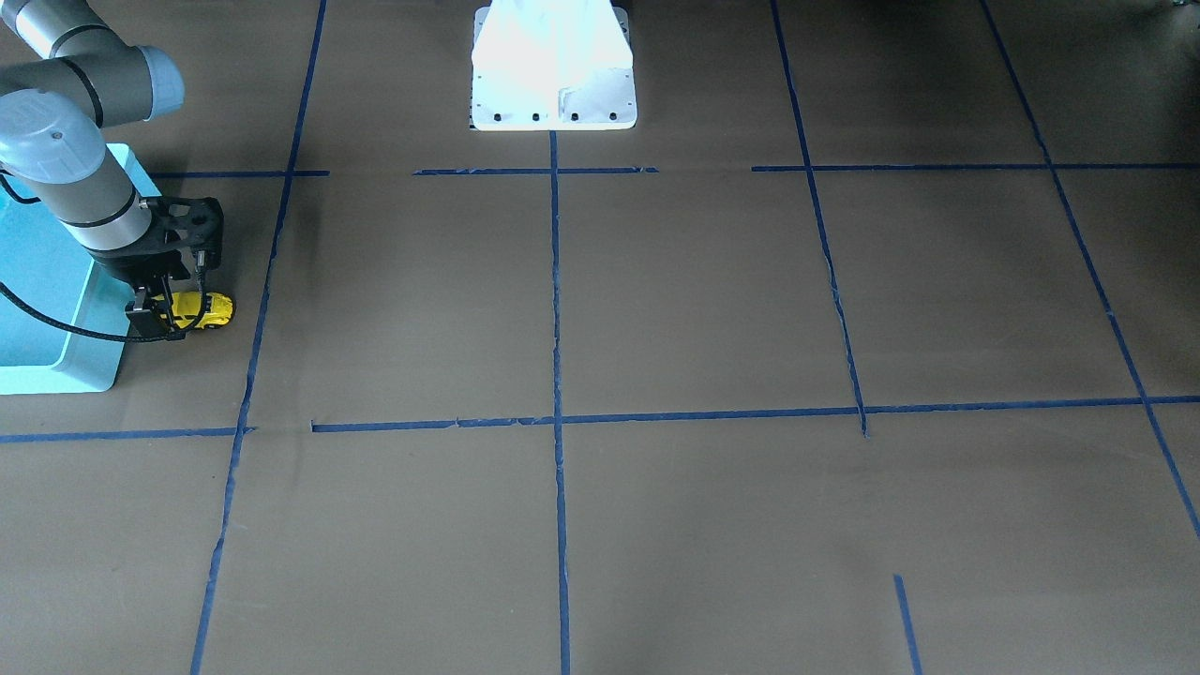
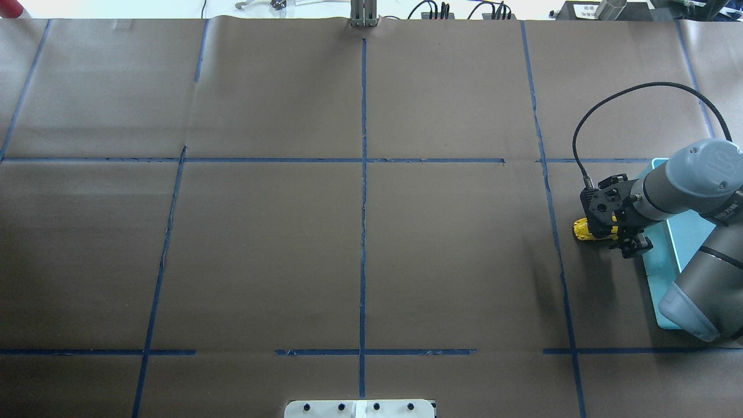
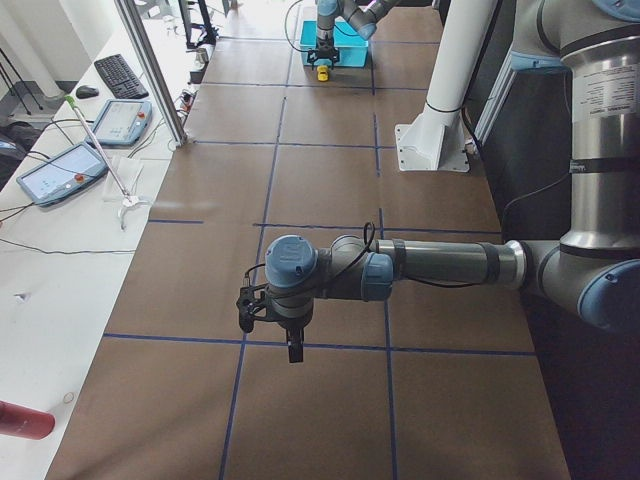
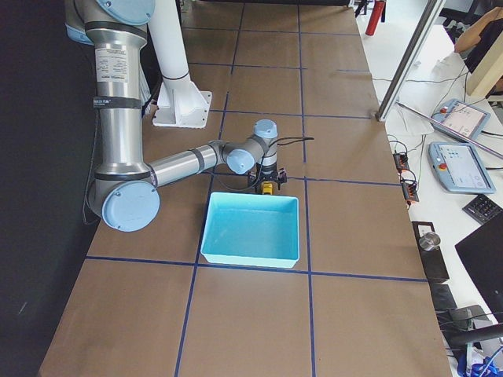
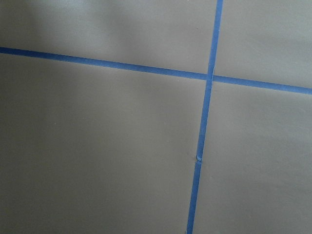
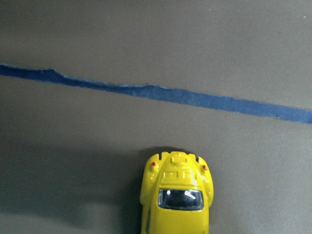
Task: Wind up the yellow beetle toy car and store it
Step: 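Close the right gripper around the yellow car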
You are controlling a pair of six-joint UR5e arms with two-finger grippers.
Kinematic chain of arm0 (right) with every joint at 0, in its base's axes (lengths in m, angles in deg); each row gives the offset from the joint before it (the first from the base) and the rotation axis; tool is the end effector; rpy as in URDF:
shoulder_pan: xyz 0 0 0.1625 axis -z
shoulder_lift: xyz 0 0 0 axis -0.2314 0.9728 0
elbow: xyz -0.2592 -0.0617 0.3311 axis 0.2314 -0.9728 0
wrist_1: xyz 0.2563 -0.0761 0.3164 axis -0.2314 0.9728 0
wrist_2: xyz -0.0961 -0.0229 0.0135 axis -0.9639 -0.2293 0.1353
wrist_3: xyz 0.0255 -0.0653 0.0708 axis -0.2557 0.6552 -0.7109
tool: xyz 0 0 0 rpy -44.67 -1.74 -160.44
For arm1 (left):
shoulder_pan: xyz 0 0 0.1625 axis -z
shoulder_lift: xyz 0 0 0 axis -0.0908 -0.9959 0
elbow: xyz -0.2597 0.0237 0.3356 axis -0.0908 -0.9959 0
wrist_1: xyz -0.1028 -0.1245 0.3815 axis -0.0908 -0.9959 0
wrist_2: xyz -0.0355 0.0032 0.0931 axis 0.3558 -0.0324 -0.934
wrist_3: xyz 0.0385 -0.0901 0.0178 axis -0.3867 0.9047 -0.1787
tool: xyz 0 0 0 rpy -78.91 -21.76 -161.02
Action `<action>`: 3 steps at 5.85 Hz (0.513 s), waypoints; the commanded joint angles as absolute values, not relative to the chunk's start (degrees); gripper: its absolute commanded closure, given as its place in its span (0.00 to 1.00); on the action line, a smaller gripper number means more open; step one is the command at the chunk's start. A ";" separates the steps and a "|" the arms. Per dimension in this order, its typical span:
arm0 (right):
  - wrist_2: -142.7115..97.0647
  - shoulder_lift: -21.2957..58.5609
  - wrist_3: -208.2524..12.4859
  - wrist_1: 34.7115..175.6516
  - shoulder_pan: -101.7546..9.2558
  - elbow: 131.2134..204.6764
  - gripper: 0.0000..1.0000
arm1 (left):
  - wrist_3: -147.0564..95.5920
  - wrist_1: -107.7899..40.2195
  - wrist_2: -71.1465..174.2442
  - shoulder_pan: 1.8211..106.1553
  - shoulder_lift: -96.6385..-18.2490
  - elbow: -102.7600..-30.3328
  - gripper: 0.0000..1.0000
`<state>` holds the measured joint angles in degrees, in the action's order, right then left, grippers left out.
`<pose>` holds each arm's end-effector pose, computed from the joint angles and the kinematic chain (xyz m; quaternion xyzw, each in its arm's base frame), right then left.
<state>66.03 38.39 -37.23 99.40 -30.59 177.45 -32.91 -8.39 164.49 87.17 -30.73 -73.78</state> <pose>-0.3067 -0.4297 0.5262 0.2666 -0.1868 -0.7054 0.6296 -0.0818 -0.4385 0.6444 -0.0012 0.3788 -0.0736 0.9226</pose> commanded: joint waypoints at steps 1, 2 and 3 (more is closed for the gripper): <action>66.04 38.04 -37.35 99.36 -30.48 177.08 0.62 | -32.90 -8.38 164.49 87.17 -30.82 -73.84 0.00; 66.04 38.03 -37.26 99.28 -30.48 177.43 0.97 | -32.90 -8.38 164.49 87.17 -30.82 -73.75 0.00; 66.30 37.95 -37.44 99.27 -30.56 177.95 1.00 | -32.90 -8.30 164.49 87.17 -30.82 -73.75 0.00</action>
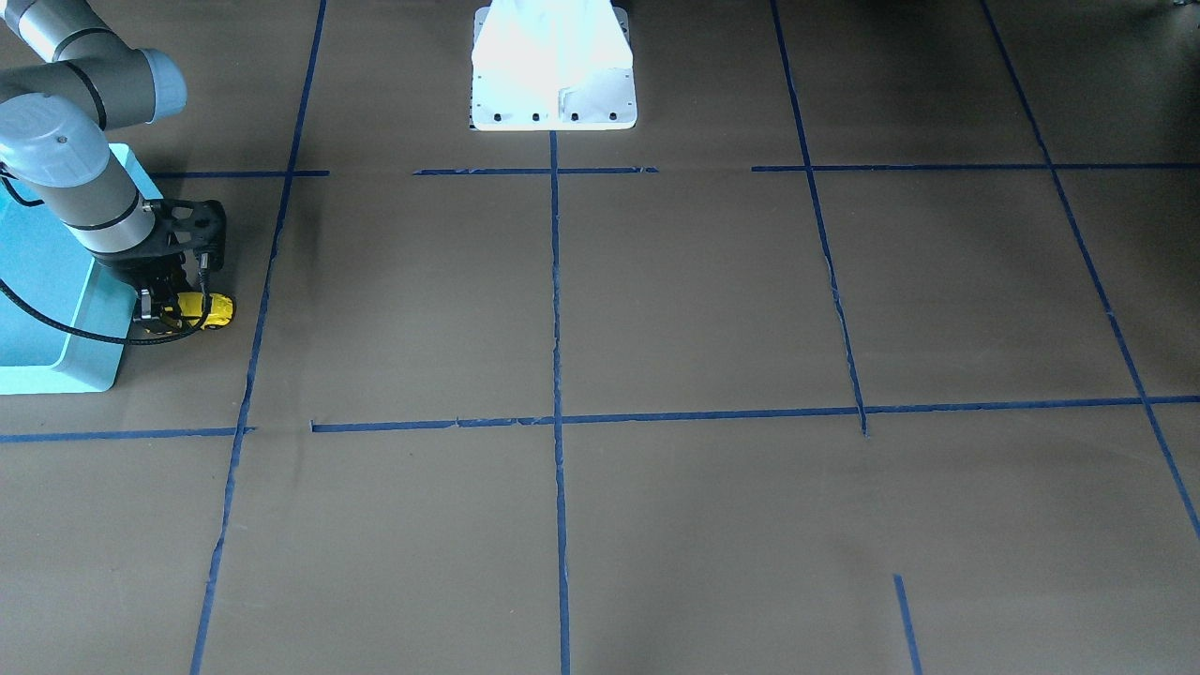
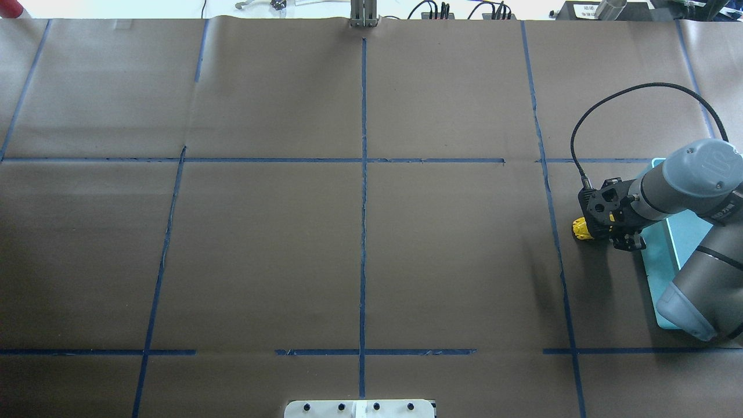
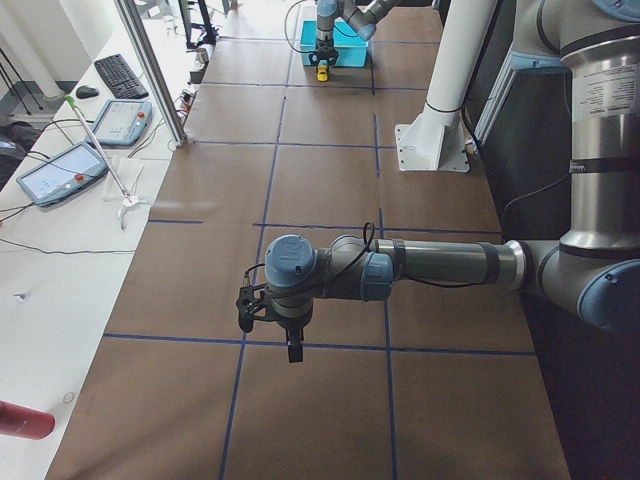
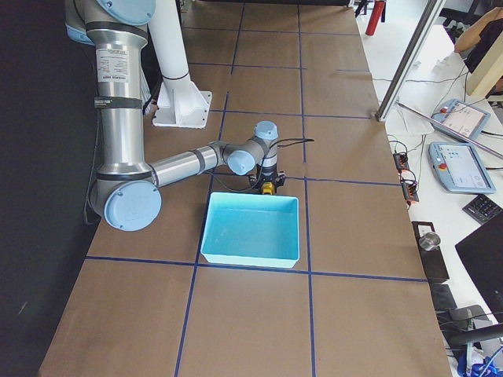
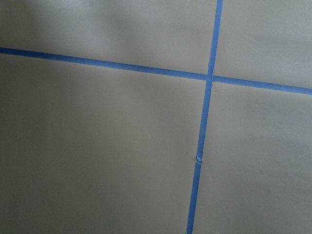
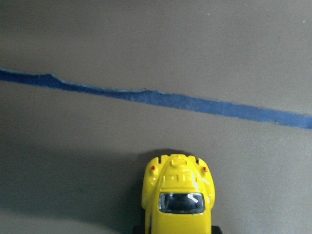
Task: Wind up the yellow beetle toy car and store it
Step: 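Lift the car with the right gripper and carry it into the bin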
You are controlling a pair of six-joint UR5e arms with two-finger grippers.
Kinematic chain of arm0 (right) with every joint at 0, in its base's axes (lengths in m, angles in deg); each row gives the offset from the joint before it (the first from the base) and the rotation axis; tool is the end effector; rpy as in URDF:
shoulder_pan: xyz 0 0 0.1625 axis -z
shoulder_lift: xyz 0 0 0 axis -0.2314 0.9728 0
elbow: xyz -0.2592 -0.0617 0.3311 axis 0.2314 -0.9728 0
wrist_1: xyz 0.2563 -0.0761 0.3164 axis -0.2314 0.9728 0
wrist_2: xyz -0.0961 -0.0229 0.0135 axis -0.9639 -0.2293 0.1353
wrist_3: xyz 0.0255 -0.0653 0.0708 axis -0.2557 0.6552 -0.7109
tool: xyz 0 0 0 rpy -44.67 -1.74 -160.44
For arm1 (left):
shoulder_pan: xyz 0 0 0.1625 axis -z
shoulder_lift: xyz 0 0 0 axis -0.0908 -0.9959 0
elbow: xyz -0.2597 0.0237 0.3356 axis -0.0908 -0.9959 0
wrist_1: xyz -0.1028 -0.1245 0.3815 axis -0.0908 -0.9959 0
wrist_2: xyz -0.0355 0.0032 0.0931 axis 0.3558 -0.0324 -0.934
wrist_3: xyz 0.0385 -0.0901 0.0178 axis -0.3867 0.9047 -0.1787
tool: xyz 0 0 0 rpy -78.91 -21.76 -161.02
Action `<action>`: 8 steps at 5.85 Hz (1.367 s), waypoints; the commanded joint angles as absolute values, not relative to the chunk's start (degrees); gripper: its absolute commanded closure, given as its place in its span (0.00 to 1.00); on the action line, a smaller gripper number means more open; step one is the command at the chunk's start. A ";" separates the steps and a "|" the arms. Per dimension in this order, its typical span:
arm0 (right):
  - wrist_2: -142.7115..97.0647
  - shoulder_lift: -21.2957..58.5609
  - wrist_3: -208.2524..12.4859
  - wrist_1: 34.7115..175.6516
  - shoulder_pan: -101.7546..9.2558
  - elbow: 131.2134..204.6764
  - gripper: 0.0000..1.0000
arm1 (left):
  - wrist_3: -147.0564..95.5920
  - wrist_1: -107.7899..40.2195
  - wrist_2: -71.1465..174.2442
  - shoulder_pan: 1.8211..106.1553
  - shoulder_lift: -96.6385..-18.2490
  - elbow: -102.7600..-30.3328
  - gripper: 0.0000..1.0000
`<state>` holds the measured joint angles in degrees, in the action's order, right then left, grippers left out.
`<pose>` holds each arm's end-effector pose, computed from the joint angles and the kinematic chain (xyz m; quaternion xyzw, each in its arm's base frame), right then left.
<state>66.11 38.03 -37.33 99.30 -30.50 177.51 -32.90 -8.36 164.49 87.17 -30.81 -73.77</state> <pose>-0.3091 -0.4307 0.5221 0.2705 -0.1878 -0.7051 0.6280 -0.0819 -0.4392 0.6440 -0.0009 0.3788 -0.0736 0.9226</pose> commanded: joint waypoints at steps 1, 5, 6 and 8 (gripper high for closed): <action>66.22 38.29 -37.87 99.97 -30.74 181.09 1.00 | -32.90 -8.30 164.49 87.17 -30.82 -73.75 0.00; 72.76 50.90 -36.04 113.08 -42.20 202.29 1.00 | -32.90 -8.30 164.49 87.17 -30.82 -73.75 0.00; 72.81 56.26 -24.63 112.90 -45.21 200.48 1.00 | -32.90 -8.30 164.49 87.17 -30.82 -73.75 0.00; 72.90 58.77 -23.55 110.11 -47.00 194.87 1.00 | -32.90 -8.30 164.49 87.17 -30.82 -73.75 0.00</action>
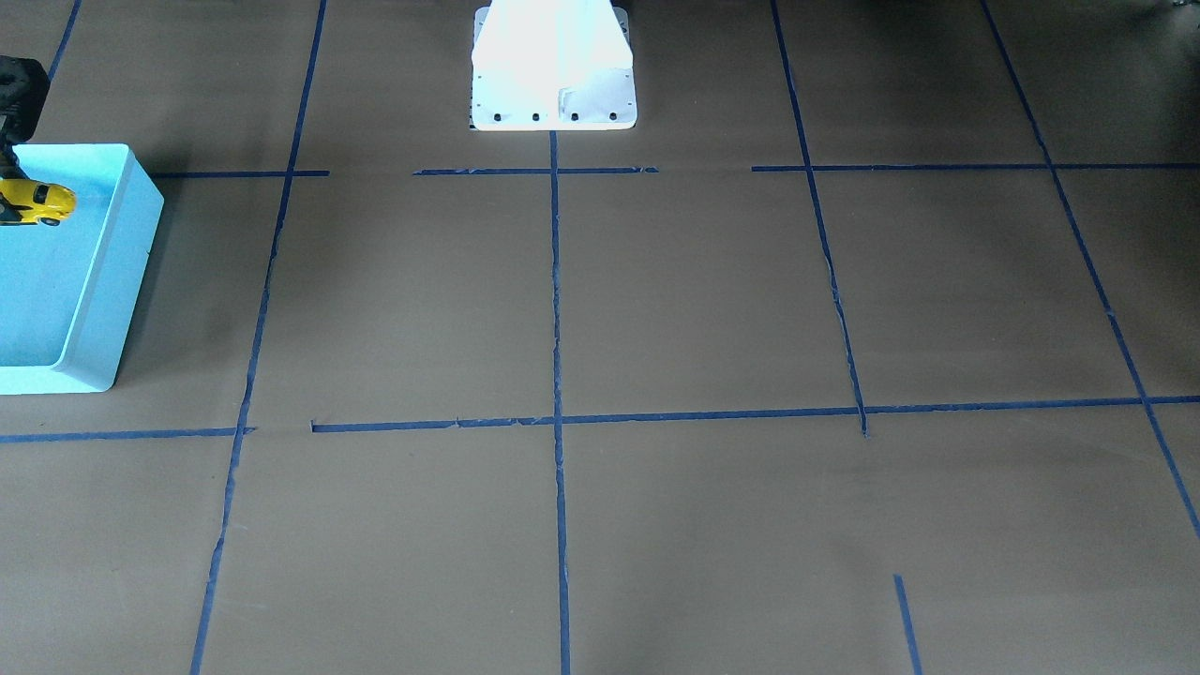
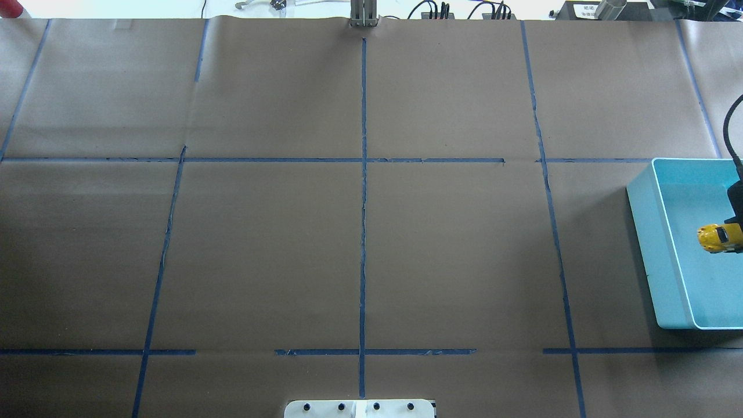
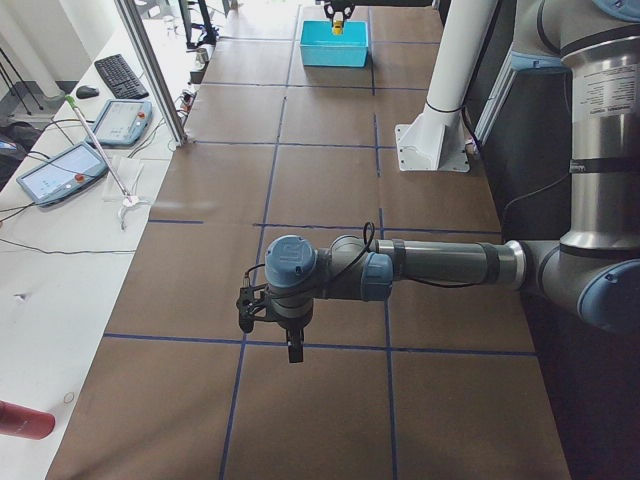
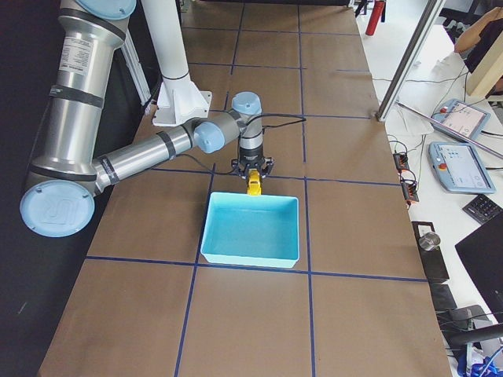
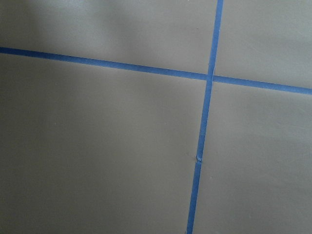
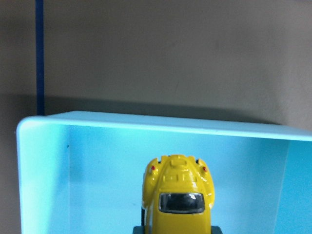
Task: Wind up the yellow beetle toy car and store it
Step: 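Lift the car with the right gripper and carry it into the bin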
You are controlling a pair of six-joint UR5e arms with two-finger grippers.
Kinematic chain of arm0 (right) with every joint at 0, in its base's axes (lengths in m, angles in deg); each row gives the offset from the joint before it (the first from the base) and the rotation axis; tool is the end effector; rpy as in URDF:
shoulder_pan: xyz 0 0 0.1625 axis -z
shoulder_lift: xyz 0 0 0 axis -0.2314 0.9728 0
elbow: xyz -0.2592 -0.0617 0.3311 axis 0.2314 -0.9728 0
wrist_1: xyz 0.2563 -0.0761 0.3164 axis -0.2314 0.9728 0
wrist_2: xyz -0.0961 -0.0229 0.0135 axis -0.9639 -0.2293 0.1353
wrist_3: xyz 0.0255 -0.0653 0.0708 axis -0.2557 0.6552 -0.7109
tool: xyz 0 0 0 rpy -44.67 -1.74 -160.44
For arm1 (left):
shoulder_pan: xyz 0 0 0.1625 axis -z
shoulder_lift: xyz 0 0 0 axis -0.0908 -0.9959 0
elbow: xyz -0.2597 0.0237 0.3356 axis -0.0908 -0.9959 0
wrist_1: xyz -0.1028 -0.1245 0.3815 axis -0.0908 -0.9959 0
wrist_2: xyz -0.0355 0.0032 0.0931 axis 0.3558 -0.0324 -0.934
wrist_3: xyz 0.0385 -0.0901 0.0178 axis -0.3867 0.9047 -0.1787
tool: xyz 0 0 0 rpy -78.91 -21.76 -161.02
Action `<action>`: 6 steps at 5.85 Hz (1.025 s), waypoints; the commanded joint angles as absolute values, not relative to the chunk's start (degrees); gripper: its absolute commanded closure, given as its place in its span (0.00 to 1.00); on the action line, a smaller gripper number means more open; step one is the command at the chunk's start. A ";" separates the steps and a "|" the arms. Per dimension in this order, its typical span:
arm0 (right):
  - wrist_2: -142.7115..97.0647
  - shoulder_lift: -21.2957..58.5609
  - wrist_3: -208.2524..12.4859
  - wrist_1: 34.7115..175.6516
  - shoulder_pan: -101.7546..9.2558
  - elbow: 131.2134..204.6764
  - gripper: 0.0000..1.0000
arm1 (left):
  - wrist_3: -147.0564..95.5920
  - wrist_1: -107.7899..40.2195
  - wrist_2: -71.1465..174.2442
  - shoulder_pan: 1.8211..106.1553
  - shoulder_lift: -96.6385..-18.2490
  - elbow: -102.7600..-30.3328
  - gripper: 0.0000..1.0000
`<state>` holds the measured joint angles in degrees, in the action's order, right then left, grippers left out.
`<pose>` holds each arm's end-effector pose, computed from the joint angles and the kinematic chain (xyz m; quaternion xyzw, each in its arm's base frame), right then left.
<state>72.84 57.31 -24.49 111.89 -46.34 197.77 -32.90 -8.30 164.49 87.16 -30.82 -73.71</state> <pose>-0.1124 -0.3624 0.5154 0.2262 -0.1969 -0.6894 0.6594 -0.0818 -0.4391 0.6445 -0.0019 0.3787 -0.0739 0.9226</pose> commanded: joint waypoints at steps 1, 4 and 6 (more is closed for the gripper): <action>72.81 58.08 -25.46 100.60 -46.82 186.48 1.00 | -32.90 -8.30 164.49 87.17 -30.82 -73.75 0.00; 72.63 57.72 -31.73 89.78 -44.72 178.67 1.00 | -32.90 -8.21 164.49 87.17 -30.82 -73.75 0.00; 72.81 54.91 -35.31 89.52 -41.48 177.43 0.99 | -32.90 -8.21 164.49 87.17 -30.82 -73.75 0.00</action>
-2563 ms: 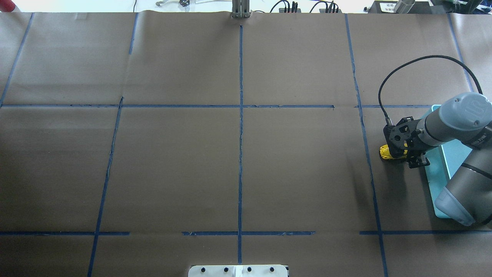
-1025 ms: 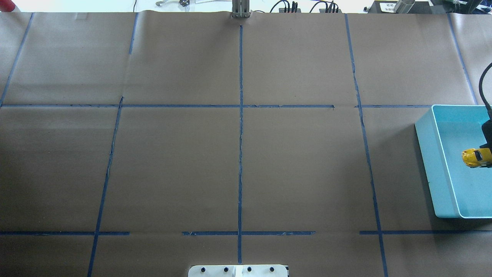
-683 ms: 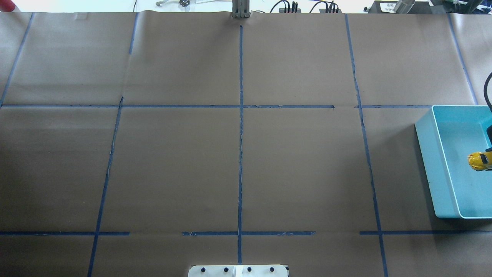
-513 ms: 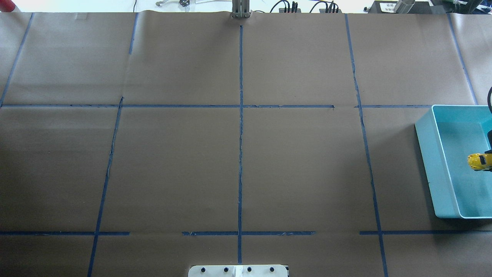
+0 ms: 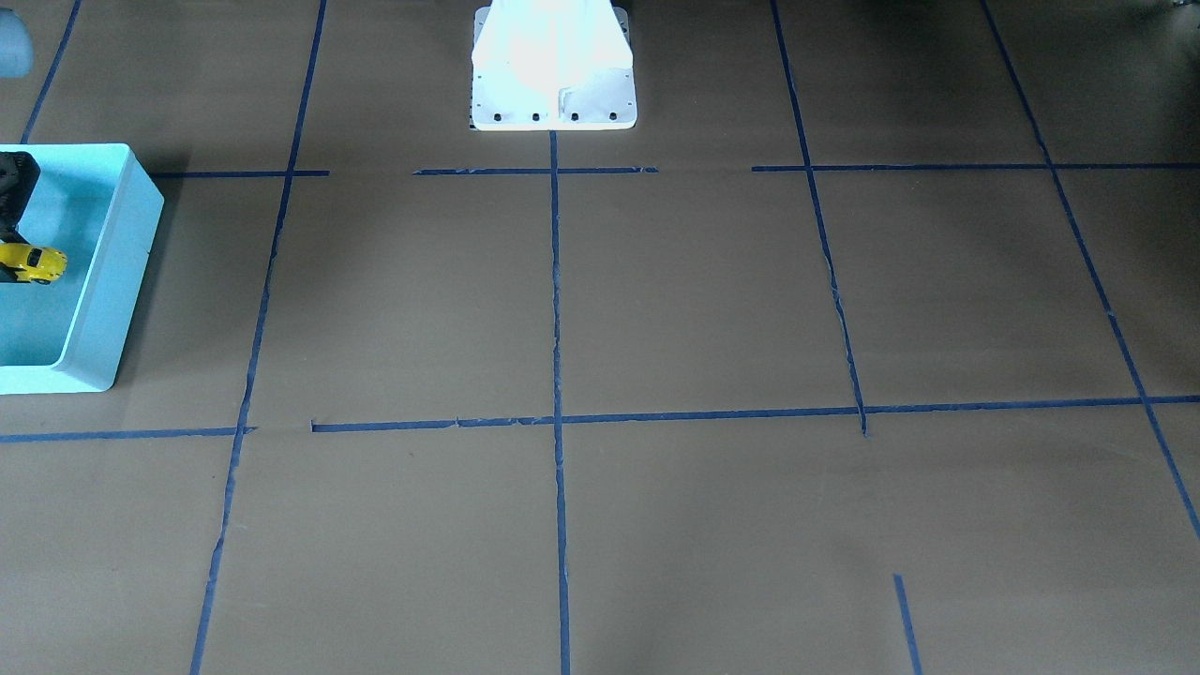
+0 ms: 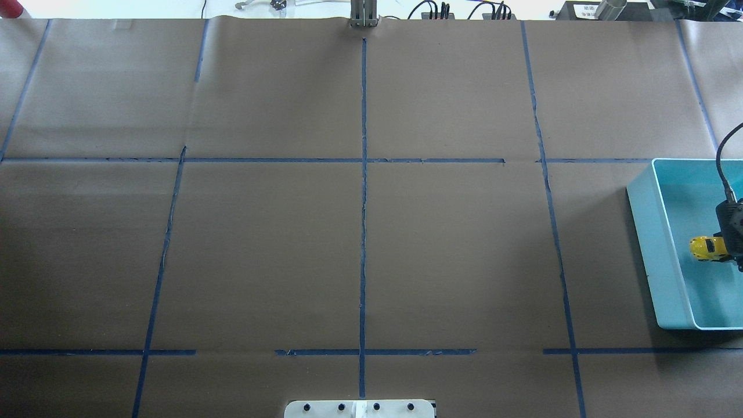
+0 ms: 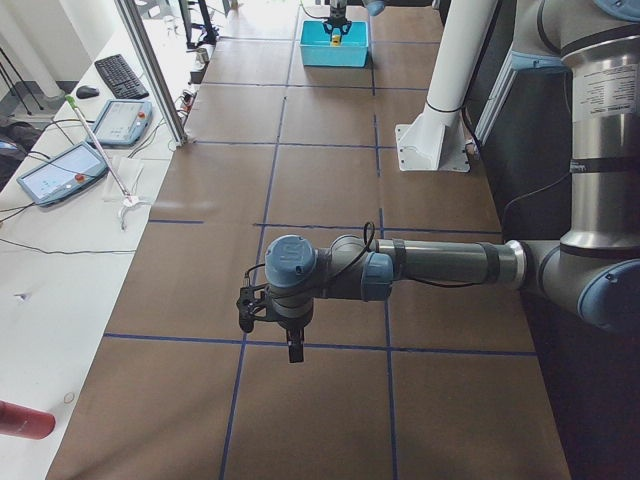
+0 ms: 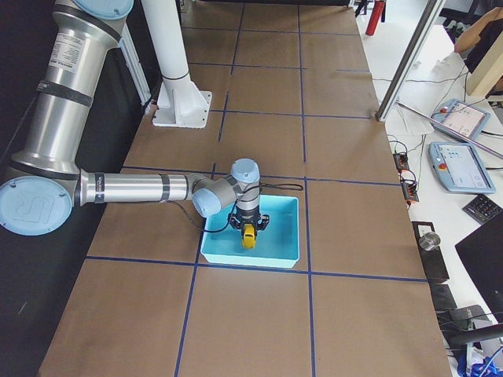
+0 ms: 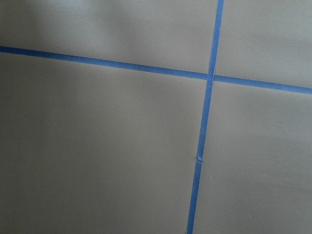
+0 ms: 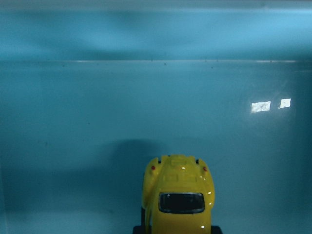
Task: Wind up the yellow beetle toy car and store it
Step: 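Lower the car onto the bin floor and open the right gripper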
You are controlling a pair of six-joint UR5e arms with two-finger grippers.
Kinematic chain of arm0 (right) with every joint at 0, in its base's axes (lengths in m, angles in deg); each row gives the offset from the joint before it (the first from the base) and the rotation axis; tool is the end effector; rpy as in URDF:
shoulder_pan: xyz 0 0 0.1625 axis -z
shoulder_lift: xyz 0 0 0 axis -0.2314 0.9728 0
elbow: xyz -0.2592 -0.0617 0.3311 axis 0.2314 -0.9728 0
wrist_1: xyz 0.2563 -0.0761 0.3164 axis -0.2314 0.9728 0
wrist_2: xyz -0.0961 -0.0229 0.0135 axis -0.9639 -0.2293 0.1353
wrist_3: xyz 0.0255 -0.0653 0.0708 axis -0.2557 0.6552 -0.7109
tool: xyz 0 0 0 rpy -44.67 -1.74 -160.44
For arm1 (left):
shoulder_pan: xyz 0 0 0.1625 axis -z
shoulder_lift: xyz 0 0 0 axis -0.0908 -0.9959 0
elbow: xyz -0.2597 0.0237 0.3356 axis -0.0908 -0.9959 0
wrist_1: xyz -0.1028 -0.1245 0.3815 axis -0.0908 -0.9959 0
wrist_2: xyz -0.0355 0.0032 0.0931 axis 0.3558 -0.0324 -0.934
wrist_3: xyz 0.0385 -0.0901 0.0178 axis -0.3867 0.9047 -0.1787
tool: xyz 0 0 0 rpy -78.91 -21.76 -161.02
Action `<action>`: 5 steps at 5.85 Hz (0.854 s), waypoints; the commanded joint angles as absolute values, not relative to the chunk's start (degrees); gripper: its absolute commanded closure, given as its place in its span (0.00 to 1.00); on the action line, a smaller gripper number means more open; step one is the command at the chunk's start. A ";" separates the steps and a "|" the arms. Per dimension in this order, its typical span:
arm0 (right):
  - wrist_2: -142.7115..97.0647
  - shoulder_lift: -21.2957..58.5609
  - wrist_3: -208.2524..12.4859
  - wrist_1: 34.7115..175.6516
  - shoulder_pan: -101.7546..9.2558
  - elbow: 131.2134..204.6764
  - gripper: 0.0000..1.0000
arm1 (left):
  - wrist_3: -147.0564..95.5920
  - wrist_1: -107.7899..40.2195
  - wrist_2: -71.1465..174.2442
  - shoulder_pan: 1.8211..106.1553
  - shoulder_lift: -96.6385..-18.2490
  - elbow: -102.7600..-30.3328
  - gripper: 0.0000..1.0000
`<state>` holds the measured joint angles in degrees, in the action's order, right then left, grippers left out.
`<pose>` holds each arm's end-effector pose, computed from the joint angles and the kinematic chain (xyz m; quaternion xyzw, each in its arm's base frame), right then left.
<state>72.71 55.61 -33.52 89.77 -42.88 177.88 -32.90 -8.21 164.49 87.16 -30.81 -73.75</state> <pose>-0.1484 -0.3767 0.6342 0.2355 -0.2136 -0.6585 0.6821 -0.0818 -0.4390 0.6444 -0.0024 0.3787 -0.0741 0.9225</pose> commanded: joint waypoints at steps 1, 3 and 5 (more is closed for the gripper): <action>72.72 54.91 -35.15 89.17 -41.29 177.34 0.99 | -32.90 -8.21 164.49 87.08 -30.82 -73.75 0.00; 72.63 54.91 -35.41 89.17 -41.29 177.34 0.74 | -32.90 -8.21 164.49 87.08 -30.82 -73.66 0.00; 73.24 54.91 -34.89 89.08 -41.37 177.60 0.00 | -32.90 -8.12 164.49 87.08 -30.82 -73.66 0.00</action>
